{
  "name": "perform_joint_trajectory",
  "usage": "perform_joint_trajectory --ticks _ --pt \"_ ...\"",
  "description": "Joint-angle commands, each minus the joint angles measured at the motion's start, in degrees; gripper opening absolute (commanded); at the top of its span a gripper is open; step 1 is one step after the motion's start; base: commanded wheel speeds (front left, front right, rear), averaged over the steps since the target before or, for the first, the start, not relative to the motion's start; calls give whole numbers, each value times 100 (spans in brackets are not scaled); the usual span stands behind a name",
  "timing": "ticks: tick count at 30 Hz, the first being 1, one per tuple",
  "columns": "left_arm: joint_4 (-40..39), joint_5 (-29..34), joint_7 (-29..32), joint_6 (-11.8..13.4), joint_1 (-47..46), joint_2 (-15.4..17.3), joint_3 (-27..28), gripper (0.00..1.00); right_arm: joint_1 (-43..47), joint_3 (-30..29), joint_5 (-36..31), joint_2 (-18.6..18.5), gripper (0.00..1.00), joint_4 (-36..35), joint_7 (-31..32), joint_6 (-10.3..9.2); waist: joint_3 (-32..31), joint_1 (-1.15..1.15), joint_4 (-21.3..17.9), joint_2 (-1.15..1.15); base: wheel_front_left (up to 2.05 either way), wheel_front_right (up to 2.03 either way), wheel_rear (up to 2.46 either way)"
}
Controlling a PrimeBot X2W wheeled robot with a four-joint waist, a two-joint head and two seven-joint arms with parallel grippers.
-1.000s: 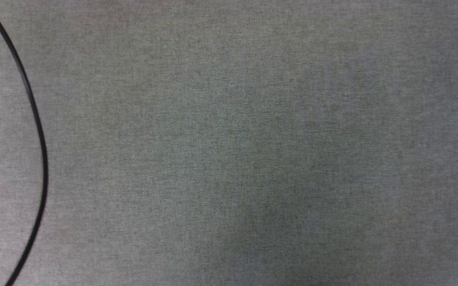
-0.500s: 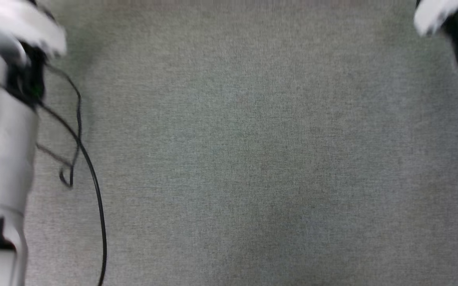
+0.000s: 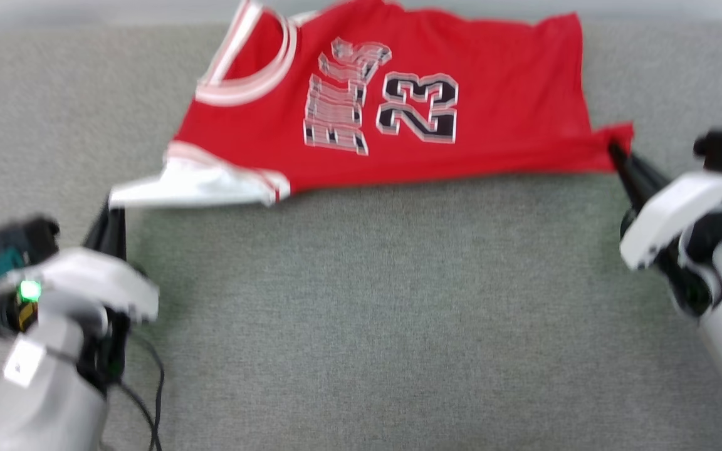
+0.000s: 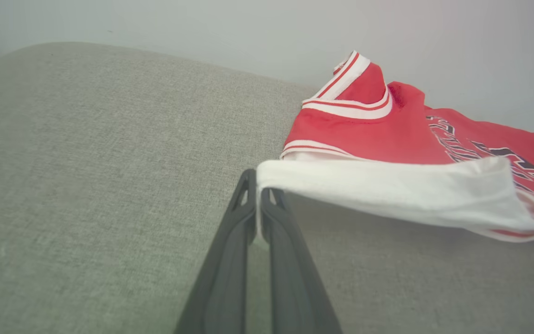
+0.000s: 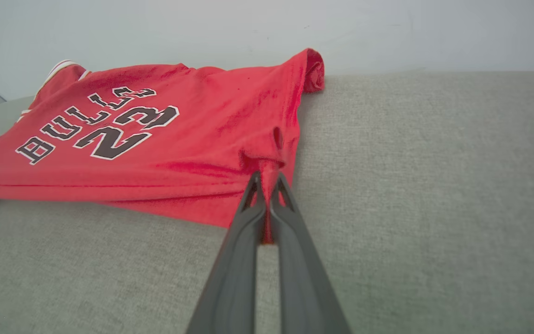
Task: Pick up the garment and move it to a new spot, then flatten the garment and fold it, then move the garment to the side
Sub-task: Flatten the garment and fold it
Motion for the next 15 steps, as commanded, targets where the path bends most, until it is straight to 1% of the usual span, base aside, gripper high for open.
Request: perform_joint_trajectory --ticks 1,6,10,11,12,15 --pt "-146 -62 31 167 331 141 108 0 277 -64 45 -168 0 -44 -28 -19 -362 2 18 0 0 0 0" --pt "-973 -244 249 537 1470 253 213 0 1126 -213 49 -282 0 -344 -93 -25 -824 2 68 0 0 0 0" --pt "-1662 -337 442 893 2267 338 287 0 1819 -391 19 -244 0 -622 -49 -32 -1151 2 78 0 0 0 0" --pt "-1662 -337 442 893 2267 338 287 0 1819 -391 19 -244 0 -622 -49 -32 -1151 2 78 0 0 0 0" --pt "-2016 -377 556 1064 2662 368 307 0 2168 -497 -28 -202 0 -801 -21 -36 -1296 2 85 0 0 0 0" --pt "-2497 -411 721 1323 3202 433 316 0 2700 -667 -123 -124 0 -1097 95 -37 -1486 2 96 0 0 0 0"
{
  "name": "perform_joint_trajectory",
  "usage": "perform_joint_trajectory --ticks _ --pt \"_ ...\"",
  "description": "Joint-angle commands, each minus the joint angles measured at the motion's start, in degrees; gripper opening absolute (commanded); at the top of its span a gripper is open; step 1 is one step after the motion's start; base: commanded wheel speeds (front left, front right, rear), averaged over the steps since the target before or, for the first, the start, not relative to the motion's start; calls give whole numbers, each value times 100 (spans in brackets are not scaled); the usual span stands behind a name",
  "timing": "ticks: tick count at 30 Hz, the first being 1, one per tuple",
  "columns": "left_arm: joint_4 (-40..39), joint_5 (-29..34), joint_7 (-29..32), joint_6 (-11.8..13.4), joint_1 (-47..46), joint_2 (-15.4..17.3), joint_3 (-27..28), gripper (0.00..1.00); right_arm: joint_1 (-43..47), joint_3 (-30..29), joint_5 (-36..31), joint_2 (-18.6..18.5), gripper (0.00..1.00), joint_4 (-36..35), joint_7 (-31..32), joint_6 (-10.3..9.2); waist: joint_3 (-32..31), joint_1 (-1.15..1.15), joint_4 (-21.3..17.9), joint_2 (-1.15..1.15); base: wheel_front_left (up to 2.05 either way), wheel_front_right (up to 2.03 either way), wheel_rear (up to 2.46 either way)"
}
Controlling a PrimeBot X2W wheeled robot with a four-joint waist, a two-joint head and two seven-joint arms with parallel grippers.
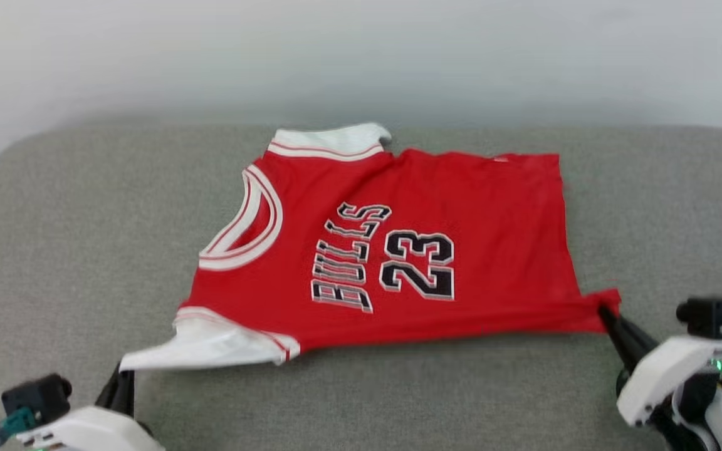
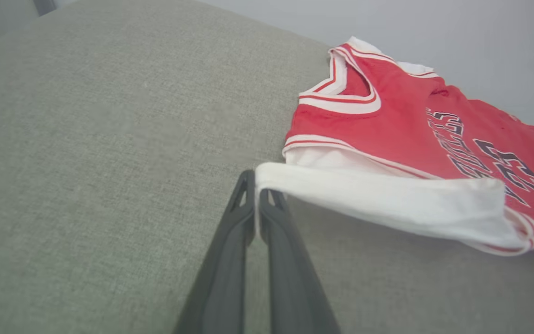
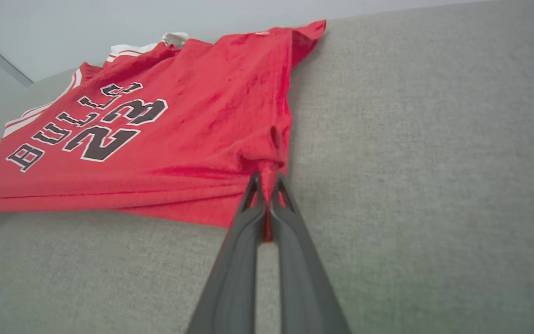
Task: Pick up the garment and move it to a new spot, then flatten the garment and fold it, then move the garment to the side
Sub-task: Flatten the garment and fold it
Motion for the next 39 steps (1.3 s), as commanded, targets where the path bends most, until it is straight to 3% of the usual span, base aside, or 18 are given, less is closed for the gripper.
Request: perform_joint_trajectory --ticks 1,11,15,21,26,39 --pt "-159 -20 35 179 278 117 104 0 324 -206 -61 -66 0 -96 37 -62 -226 2 35 0 0 0 0" --pt "-1015 -255 393 633 1338 125 133 0 1868 -1203 -522 321 0 -1215 538 -61 -543 2 149 0 0 0 0" --pt "-1221 -295 425 672 1477 89 113 0 2327 -1671 -768 584 0 -1723 885 -60 -544 2 177 0 0 0 0" --pt "-1238 -152 464 498 968 124 -42 0 2508 -2076 -1204 951 0 -2250 1274 -42 -520 2 196 0 0 0 0" --pt "-922 -26 559 236 268 103 -259 0 2179 -2073 -1585 1129 0 -2371 1525 -40 -443 2 140 0 0 0 0" --pt "693 111 671 -548 -1606 -295 -754 0 882 -1793 -1831 1052 0 -1706 1601 -39 387 2 -10 0 0 0 0"
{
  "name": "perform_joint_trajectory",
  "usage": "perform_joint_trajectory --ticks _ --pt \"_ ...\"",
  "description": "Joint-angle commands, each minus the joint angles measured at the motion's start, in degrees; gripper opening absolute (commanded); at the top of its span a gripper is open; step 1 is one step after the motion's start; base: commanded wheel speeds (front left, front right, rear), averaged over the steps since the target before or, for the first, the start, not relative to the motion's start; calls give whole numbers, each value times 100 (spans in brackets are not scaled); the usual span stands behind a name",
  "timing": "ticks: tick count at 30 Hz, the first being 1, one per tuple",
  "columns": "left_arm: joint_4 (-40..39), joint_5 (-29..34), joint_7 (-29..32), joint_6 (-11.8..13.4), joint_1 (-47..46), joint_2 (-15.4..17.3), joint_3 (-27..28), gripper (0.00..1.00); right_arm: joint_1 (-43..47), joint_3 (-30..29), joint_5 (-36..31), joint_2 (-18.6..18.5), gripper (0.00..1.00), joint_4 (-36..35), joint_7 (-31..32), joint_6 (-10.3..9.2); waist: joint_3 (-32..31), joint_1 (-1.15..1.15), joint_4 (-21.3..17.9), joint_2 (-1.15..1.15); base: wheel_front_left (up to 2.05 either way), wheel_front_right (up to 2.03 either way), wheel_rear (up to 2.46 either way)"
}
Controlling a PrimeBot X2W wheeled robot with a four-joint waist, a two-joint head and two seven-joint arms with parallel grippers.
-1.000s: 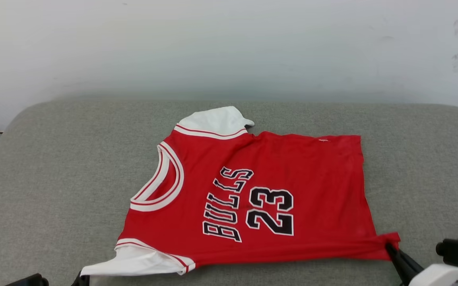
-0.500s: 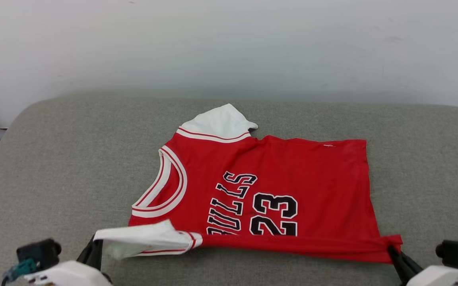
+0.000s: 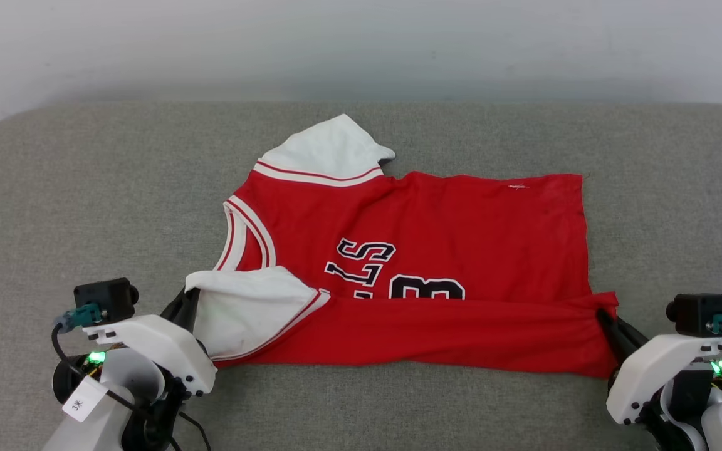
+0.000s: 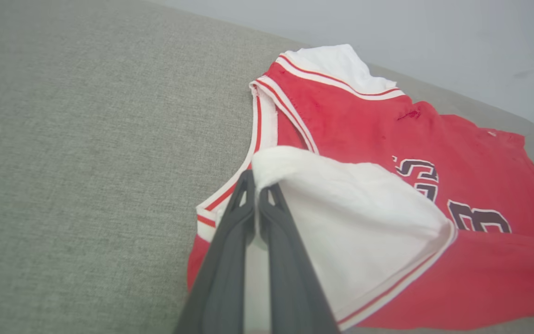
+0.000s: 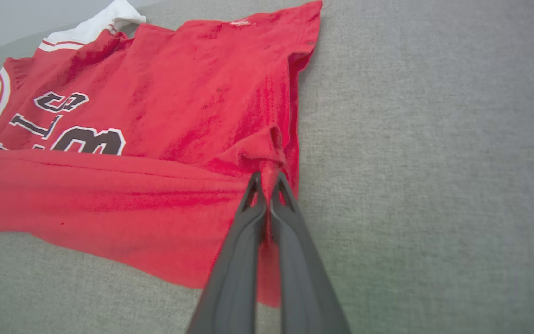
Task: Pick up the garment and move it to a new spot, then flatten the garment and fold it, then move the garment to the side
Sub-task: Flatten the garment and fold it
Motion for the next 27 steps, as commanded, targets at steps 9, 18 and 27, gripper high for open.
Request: perform_joint_trajectory --ticks 9,18,27 --pt "1245 -115 76 -475 -706 -317 -176 0 -470 428 132 -112 0 759 -278 -11 472 -1 -44 0 0 0 0" --pt "2015 -135 -27 -594 -913 -421 -233 100 -634 745 246 -219 100 1045 -911 -11 363 -1 -34 0 0 0 0" --pt "2127 -92 -343 -550 -952 -283 -117 100 -465 584 119 -181 100 689 -1901 -10 -45 -1 -43 0 0 0 0"
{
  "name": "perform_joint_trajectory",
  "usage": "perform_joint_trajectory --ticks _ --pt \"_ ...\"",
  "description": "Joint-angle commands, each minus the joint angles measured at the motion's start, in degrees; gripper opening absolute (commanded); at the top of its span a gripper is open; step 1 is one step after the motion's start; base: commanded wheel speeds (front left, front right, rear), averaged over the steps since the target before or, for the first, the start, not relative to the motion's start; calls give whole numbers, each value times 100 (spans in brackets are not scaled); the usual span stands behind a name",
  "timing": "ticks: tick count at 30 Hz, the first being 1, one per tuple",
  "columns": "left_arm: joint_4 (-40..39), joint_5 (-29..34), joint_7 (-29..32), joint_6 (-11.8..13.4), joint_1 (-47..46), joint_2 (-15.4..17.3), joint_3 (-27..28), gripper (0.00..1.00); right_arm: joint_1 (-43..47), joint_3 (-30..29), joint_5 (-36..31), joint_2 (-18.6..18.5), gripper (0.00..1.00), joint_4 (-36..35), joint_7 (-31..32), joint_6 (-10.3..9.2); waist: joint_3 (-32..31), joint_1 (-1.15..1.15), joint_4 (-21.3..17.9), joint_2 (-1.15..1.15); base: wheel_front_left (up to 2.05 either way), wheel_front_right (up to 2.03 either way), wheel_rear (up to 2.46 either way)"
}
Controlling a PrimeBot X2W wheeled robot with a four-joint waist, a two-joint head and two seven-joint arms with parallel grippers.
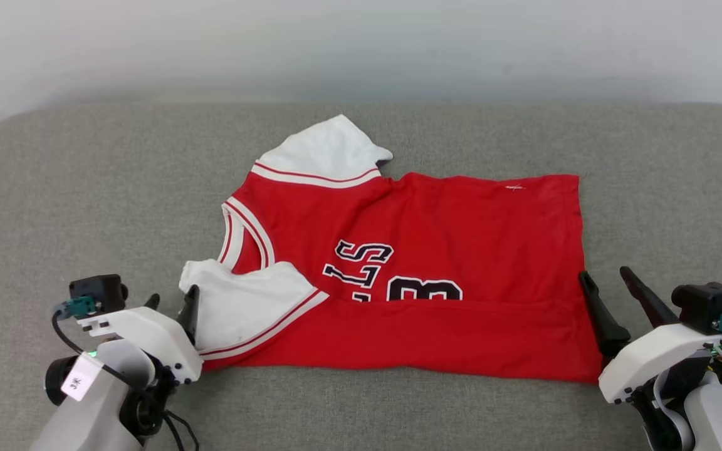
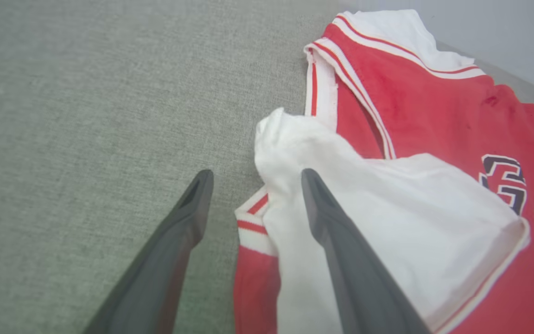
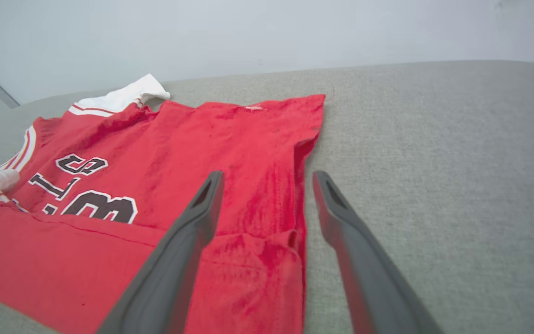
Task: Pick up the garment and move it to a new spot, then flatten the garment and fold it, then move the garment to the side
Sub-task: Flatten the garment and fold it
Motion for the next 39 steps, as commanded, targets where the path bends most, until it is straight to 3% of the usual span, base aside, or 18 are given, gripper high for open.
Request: perform_joint_trajectory --ticks 1,9,17,24,32,39 --pt "-30 18 -20 35 -36 39 23 100 108 -39 -21 43 100 -86 -66 -9 -110 0 -19 0 0 0 0" --pt "-465 -78 359 120 131 475 108 100 453 -405 -331 227 100 -643 -7 -8 -333 0 -80 0 0 0 0" --pt "-1661 -404 2051 362 452 1190 13 100 794 -721 -596 524 100 -1346 267 -8 -230 0 -131 0 0 0 0" --pt "-2607 -720 3239 628 723 1599 -78 100 800 -797 -700 675 100 -1613 375 -8 -25 0 -226 0 0 0 0" --pt "-2906 -733 3859 930 826 1741 -268 100 617 -749 -624 780 100 -1679 413 -8 329 0 -427 0 0 0 0" --pt "-2497 -821 4118 850 752 1497 -521 100 518 -797 -537 790 100 -1580 398 -8 553 0 -554 0 0 0 0"
